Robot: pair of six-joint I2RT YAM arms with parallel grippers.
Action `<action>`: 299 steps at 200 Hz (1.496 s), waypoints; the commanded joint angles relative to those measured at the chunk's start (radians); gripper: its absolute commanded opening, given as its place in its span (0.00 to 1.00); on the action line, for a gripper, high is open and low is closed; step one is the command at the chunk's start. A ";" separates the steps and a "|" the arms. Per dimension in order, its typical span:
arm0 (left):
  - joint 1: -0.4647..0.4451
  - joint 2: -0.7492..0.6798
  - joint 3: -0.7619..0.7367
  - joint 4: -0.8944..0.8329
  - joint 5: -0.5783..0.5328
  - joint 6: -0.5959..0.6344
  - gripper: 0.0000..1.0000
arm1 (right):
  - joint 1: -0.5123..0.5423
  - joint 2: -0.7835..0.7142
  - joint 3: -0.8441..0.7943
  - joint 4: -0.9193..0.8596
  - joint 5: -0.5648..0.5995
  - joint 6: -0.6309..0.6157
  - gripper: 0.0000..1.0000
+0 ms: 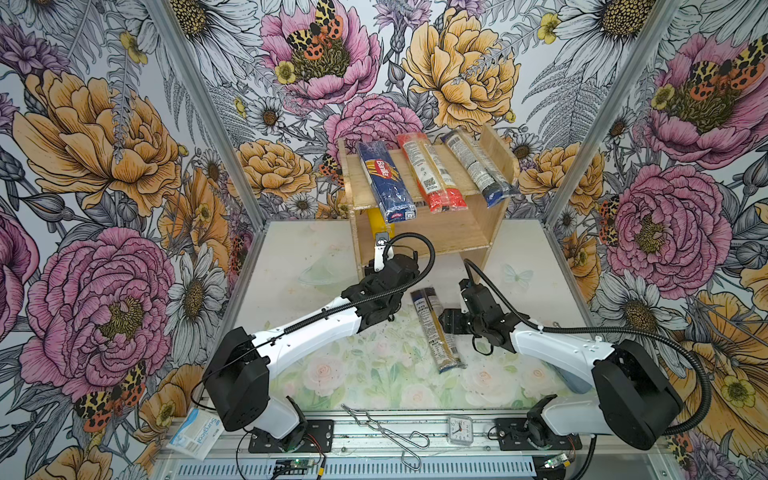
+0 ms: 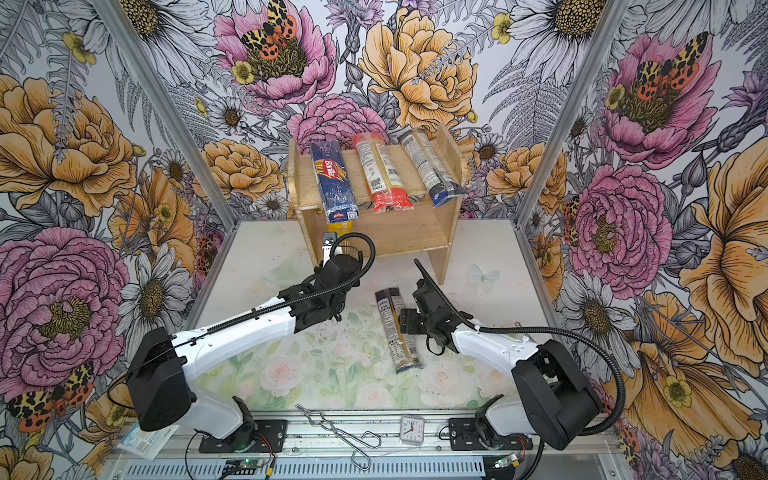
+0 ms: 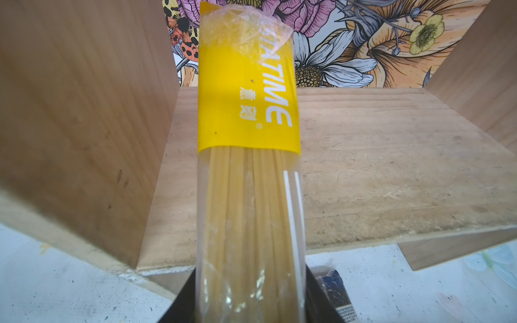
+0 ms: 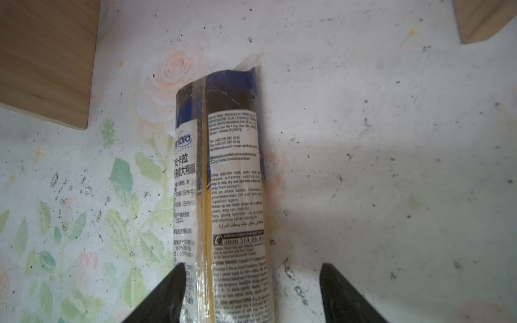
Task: Place and organize the pasta boxes and bags onto the shelf
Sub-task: 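Push the yellow pack forward under the top shelf with the left gripper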
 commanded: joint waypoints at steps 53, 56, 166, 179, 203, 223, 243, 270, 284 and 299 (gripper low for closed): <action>0.013 -0.025 0.004 0.104 -0.013 -0.036 0.23 | -0.003 0.010 0.026 0.016 -0.002 -0.019 0.76; 0.013 -0.025 0.003 0.104 -0.014 -0.037 0.25 | -0.003 0.011 0.025 0.016 -0.001 -0.018 0.76; 0.017 -0.035 -0.004 0.101 0.000 -0.037 0.75 | -0.002 0.011 0.021 0.015 -0.003 -0.011 0.76; 0.017 -0.035 -0.005 0.101 0.001 -0.039 0.86 | -0.001 0.010 0.021 0.016 -0.003 -0.011 0.76; 0.017 -0.038 -0.007 0.101 0.008 -0.038 0.99 | -0.002 0.004 0.019 0.015 -0.004 -0.011 0.76; 0.016 -0.045 -0.009 0.100 0.015 -0.035 0.99 | -0.002 0.003 0.017 0.016 -0.002 -0.012 0.76; 0.014 -0.053 -0.015 0.102 0.014 -0.028 0.99 | -0.002 -0.001 0.017 0.016 -0.004 -0.015 0.76; 0.005 -0.065 -0.028 0.104 0.003 -0.002 0.99 | -0.003 -0.008 0.023 0.017 -0.044 -0.021 0.77; -0.001 -0.074 -0.036 0.104 -0.002 0.007 0.99 | -0.003 -0.013 0.028 0.018 -0.065 -0.028 0.77; -0.006 -0.084 -0.042 0.105 -0.004 0.017 0.99 | -0.003 -0.020 0.033 0.017 -0.079 -0.032 0.77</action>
